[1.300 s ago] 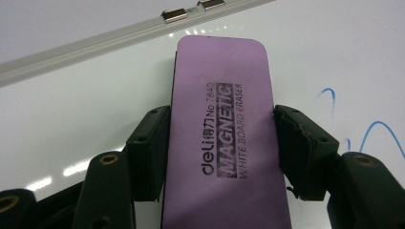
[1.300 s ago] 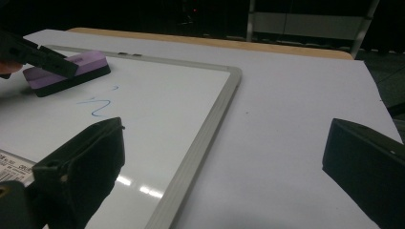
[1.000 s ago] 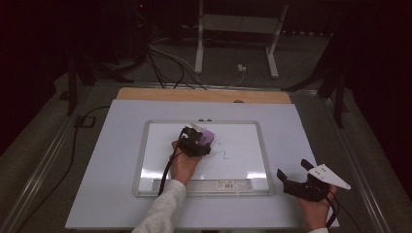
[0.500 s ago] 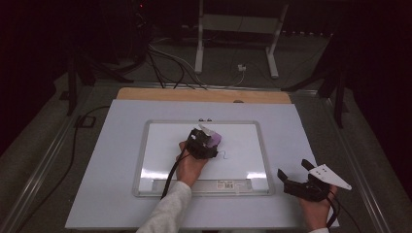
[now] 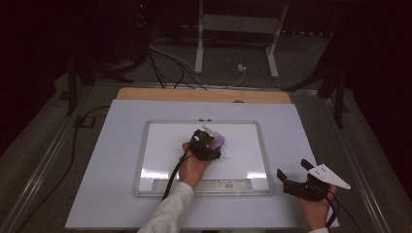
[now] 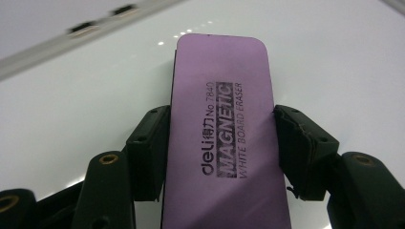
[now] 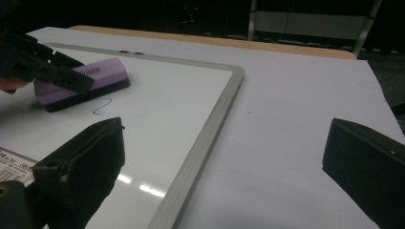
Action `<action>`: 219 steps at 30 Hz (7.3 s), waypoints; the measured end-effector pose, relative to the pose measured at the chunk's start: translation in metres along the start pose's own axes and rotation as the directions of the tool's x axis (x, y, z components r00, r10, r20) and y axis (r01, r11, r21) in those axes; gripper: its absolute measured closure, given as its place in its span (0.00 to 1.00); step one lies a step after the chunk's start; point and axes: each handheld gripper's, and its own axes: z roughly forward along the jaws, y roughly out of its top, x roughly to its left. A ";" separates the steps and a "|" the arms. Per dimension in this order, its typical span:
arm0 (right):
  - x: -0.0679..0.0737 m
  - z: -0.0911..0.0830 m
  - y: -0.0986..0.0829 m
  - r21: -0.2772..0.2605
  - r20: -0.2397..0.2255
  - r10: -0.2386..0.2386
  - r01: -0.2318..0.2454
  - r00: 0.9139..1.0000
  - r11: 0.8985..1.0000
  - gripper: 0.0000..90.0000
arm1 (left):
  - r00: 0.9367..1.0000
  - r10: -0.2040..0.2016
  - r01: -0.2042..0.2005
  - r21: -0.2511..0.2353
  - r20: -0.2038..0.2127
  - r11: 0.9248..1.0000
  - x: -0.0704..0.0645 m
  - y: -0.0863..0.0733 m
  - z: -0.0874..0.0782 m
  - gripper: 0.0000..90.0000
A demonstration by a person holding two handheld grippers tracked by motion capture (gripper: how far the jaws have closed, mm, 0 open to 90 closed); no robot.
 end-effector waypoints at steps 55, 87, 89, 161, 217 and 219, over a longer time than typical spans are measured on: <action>-0.001 -0.001 0.000 -0.005 0.004 -0.001 0.001 1.000 1.000 0.01 | 0.998 0.020 -0.020 0.009 0.061 1.000 -0.023 -0.002 -0.001 0.46; -0.001 -0.001 0.000 -0.004 0.004 0.001 -0.001 1.000 1.000 0.01 | 0.986 -0.143 0.143 -0.008 -0.080 0.990 0.034 0.004 0.005 0.46; -0.001 -0.001 0.000 -0.005 0.004 0.002 -0.002 1.000 1.000 0.01 | 0.985 -0.146 0.146 -0.008 -0.086 0.989 0.036 0.004 0.005 0.46; -0.002 -0.001 -0.001 -0.004 0.005 0.002 -0.002 1.000 1.000 0.01 | 0.974 -0.179 0.158 -0.147 -0.139 0.976 0.058 -0.023 -0.066 0.47; 0.001 -0.001 -0.001 0.004 0.003 0.002 -0.002 1.000 1.000 0.01 | 0.921 -0.319 0.291 -0.149 -0.224 0.945 0.104 -0.109 -0.115 0.47; 0.001 -0.001 -0.002 0.004 0.003 0.002 -0.002 1.000 1.000 0.01 | 0.919 -0.325 0.297 -0.148 -0.224 0.943 0.103 -0.113 -0.116 0.47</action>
